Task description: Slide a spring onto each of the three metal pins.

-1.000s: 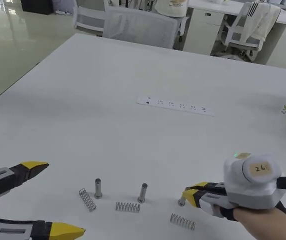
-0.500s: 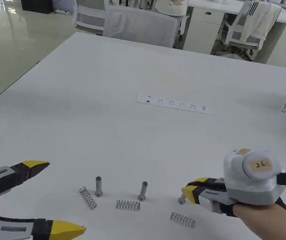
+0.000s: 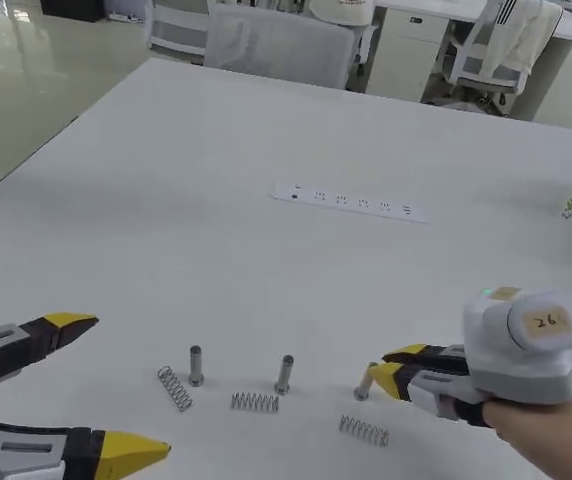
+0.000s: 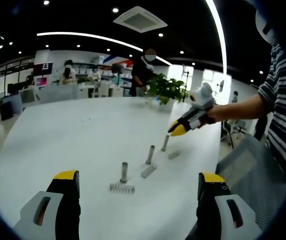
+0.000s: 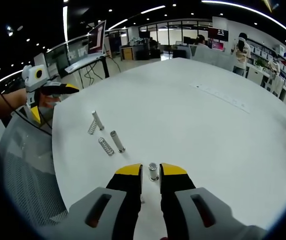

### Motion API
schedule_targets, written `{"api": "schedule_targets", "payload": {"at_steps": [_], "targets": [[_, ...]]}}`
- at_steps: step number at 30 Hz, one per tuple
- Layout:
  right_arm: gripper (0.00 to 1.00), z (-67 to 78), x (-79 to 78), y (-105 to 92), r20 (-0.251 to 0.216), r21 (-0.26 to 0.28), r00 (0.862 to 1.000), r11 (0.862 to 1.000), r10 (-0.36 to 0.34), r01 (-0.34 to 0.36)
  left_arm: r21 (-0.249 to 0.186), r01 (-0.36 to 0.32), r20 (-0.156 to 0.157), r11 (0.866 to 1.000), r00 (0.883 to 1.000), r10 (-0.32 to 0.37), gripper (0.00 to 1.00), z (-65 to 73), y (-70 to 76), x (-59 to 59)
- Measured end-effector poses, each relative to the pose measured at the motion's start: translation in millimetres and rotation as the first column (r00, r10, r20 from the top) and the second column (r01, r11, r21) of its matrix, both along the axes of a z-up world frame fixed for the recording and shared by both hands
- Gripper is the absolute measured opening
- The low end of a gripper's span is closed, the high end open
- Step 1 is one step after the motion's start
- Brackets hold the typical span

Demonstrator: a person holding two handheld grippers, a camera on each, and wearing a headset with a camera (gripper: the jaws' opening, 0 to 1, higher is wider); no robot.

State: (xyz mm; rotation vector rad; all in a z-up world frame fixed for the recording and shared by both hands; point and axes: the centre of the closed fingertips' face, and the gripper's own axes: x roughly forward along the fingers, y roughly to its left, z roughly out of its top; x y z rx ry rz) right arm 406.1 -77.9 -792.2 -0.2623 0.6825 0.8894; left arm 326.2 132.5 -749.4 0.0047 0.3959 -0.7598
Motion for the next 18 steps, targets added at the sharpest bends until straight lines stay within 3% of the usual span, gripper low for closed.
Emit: {"api": "schedule_targets", "payload": {"at_steps": [14,16,18], "targets": [[0.12,-14.7,-18.4,-9.6,-0.023,-0.051,0.997,0.996,0.073,-0.074,-0.001,0.003,-0.009,1.0,1.0,-0.003,0.95,-2.4,-3.4,-1.3],[0.12,-16.3,-19.8,-9.5,-0.024,-0.064,0.996,0.994,0.087,-0.088,0.003,0.005,-0.011,1.0,1.0,-0.005,0.95,-3.0,-3.3,-2.0],[0.12,-20.4,-21.8,-11.5,-0.017,-0.116,0.992,0.986,0.122,-0.123,0.002,0.006,-0.012,1.0,1.0,-0.006,0.95,-2.8,-3.1,-2.4]]}}
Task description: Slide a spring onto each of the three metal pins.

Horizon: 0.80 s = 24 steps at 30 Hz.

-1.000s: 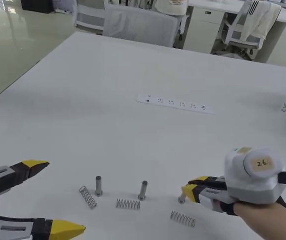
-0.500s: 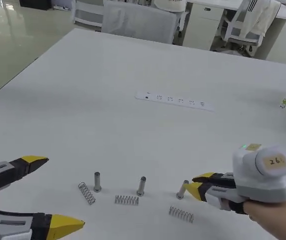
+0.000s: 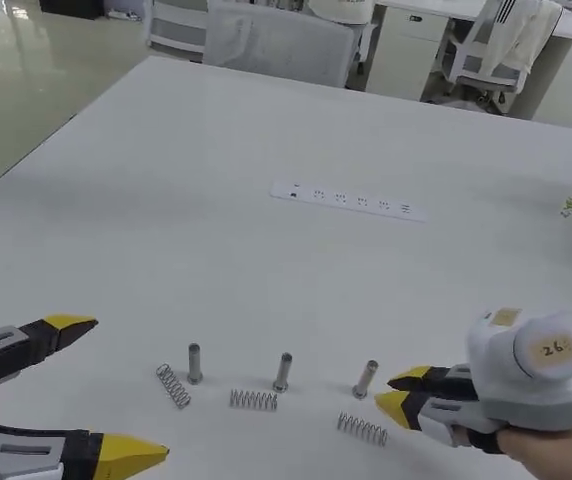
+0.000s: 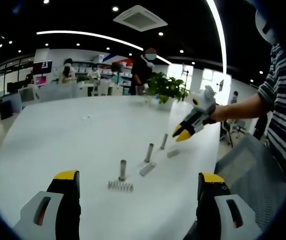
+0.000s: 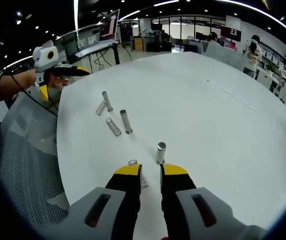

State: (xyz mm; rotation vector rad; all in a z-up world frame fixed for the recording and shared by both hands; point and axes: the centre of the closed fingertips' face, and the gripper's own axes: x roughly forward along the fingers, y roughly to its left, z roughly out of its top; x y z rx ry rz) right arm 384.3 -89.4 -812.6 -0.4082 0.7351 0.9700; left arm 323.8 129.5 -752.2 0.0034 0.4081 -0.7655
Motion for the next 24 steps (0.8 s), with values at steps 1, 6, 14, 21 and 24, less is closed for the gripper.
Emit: {"api": "schedule_targets", "payload": {"at_steps": [1,6,14,21,24], "targets": [[0.12,-2.3,-1.4,-0.8,0.014,-0.035,0.999,0.999,0.032,-0.031,-0.001,0.0,0.001,1.0,1.0,0.0,0.95,0.4,0.3,-0.1],[0.13,-10.3,-12.7,3.7,0.028,-0.111,0.988,0.983,0.15,-0.146,0.002,-0.002,-0.001,1.0,1.0,0.002,0.95,0.2,2.7,-0.5],[0.14,-21.1,-21.0,9.9,0.034,-0.175,0.968,0.955,0.249,-0.24,0.004,0.002,-0.007,1.0,1.0,-0.002,0.95,-1.1,3.1,-2.5],[0.14,-31.0,-21.5,8.8,0.031,-0.228,0.955,0.932,0.296,-0.282,0.005,0.003,-0.011,1.0,1.0,-0.003,0.95,-1.1,5.2,-4.2],[0.13,-35.4,-21.6,9.1,0.025,-0.236,0.953,0.928,0.303,-0.288,0.006,0.002,-0.012,1.0,1.0,-0.002,0.95,-1.5,6.1,-4.6]]}}
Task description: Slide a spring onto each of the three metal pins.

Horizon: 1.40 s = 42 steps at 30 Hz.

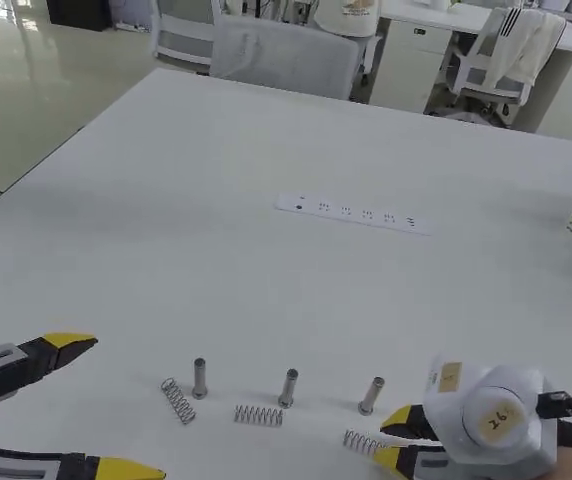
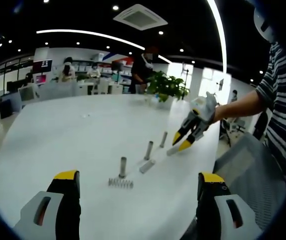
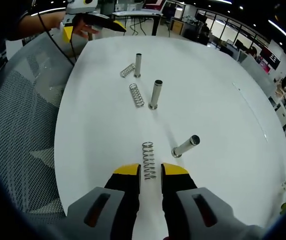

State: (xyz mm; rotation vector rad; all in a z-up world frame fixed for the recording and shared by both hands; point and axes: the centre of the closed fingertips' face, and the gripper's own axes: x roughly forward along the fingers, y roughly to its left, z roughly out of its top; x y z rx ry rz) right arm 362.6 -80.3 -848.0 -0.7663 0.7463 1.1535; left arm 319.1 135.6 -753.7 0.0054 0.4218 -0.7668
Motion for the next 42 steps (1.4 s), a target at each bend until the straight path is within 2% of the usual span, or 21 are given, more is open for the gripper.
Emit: {"api": "schedule_targets", "payload": {"at_steps": [22,31,34,42], "targets": [[0.08,-12.3,-1.2,-0.4,-0.01,-0.041,0.999,0.998,0.04,-0.04,-0.001,0.005,-0.013,1.0,1.0,-0.005,0.94,-4.3,-1.3,-4.5],[0.08,-11.7,-1.4,1.4,-0.018,-0.006,0.999,0.999,0.033,-0.033,-0.002,0.004,-0.016,1.0,1.0,-0.004,0.94,-5.5,-2.4,-5.3],[0.08,-11.7,-3.6,0.6,-0.011,-0.014,0.999,0.999,0.037,-0.038,0.0,0.01,-0.018,1.0,1.0,-0.01,0.94,-5.9,-3.6,-6.6],[0.08,7.8,-1.9,3.6,0.011,0.016,0.999,0.999,0.037,-0.037,-0.002,0.025,-0.025,1.0,0.999,-0.025,0.93,-6.4,-7.3,-9.1]]}}
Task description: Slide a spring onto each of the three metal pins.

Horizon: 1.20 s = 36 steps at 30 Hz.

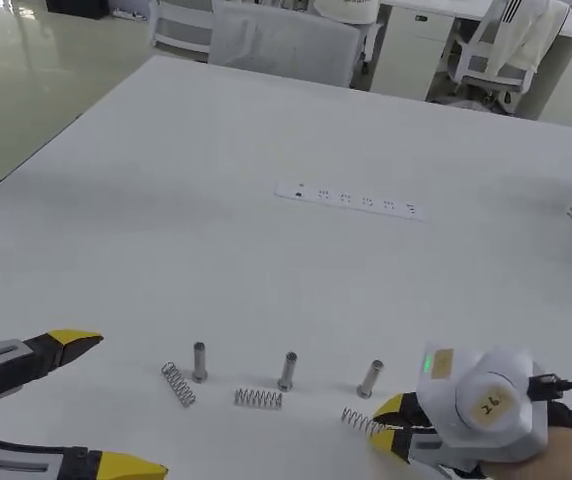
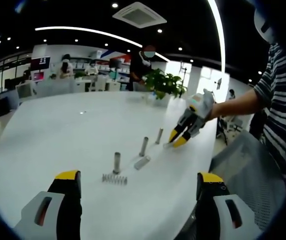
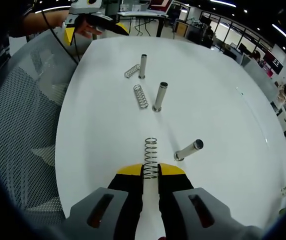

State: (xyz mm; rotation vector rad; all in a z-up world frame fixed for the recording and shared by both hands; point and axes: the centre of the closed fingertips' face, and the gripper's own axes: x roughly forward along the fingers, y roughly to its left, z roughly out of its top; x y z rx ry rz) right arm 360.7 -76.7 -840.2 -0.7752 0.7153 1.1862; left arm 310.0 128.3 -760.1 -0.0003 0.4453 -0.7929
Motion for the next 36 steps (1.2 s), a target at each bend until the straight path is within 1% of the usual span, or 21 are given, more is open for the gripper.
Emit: {"api": "schedule_targets", "payload": {"at_steps": [4,8,9,10,14,18,20,23,26,30,31,33,34,35,36], "targets": [[0.08,9.7,-0.2,1.8,0.011,0.014,1.0,1.0,0.006,-0.006,-0.008,0.011,0.0,1.0,1.0,-0.011,0.92,1.8,-2.5,-0.2],[0.08,18.3,-4.7,5.1,0.019,0.026,1.0,0.999,0.024,-0.024,-0.017,0.016,-0.015,1.0,1.0,-0.016,0.88,2.7,-4.6,-0.2],[0.08,20.1,-6.4,6.1,0.02,0.031,0.999,0.999,0.028,-0.028,-0.018,0.021,-0.011,1.0,1.0,-0.021,0.88,3.2,-5.1,-0.3],[0.08,20.8,-7.6,6.6,0.018,0.032,0.999,0.999,0.031,-0.031,-0.016,0.027,-0.003,1.0,1.0,-0.027,0.87,4.0,-5.5,-0.3],[0.08,24.9,-13.7,9.3,0.023,0.032,0.998,0.998,0.054,-0.055,-0.014,0.045,0.0,0.999,0.999,-0.045,0.85,4.6,-7.7,-1.0],[0.08,28.7,-19.1,12.0,0.026,0.028,0.996,0.996,0.08,-0.08,-0.012,0.079,-0.01,0.997,0.997,-0.079,0.82,4.1,-13.1,-2.3],[0.08,30.7,-21.5,12.8,0.029,0.024,0.995,0.995,0.093,-0.094,-0.01,0.105,-0.022,0.994,0.994,-0.105,0.8,2.8,-17.3,-3.1],[0.08,33.1,-24.1,14.3,0.032,0.023,0.994,0.994,0.107,-0.108,-0.008,0.139,-0.022,0.99,0.99,-0.139,0.75,2.7,-24.3,-3.3],[0.08,35.0,-26.3,15.5,0.038,0.017,0.992,0.993,0.12,-0.121,-0.013,0.167,-0.029,0.986,0.985,-0.168,0.72,1.4,-32.3,-1.5],[0.08,38.1,-29.8,18.3,0.034,0.018,0.991,0.991,0.131,-0.132,-0.015,0.207,-0.031,0.978,0.978,-0.207,0.68,0.5,-44.6,2.6],[0.08,39.2,-30.7,19.1,0.036,0.017,0.99,0.99,0.136,-0.137,-0.018,0.222,-0.027,0.975,0.975,-0.222,0.66,0.5,-49.2,3.5],[0.08,40.9,-31.9,20.0,0.039,0.015,0.989,0.99,0.141,-0.141,-0.024,0.252,-0.03,0.967,0.967,-0.253,0.63,0.0,-58.0,2.4],[0.08,41.6,-32.5,20.4,0.041,0.015,0.989,0.99,0.143,-0.143,-0.025,0.256,-0.031,0.966,0.966,-0.256,0.62,-0.5,-59.6,2.5],[0.08,42.5,-33.1,21.0,0.041,0.016,0.989,0.989,0.145,-0.146,-0.024,0.275,-0.037,0.961,0.96,-0.276,0.61,-2.6,-64.1,1.6],[0.08,43.1,-33.7,21.3,0.041,0.016,0.988,0.989,0.148,-0.148,-0.022,0.288,-0.034,0.957,0.957,-0.289,0.59,-3.1,-67.1,1.1]]}}
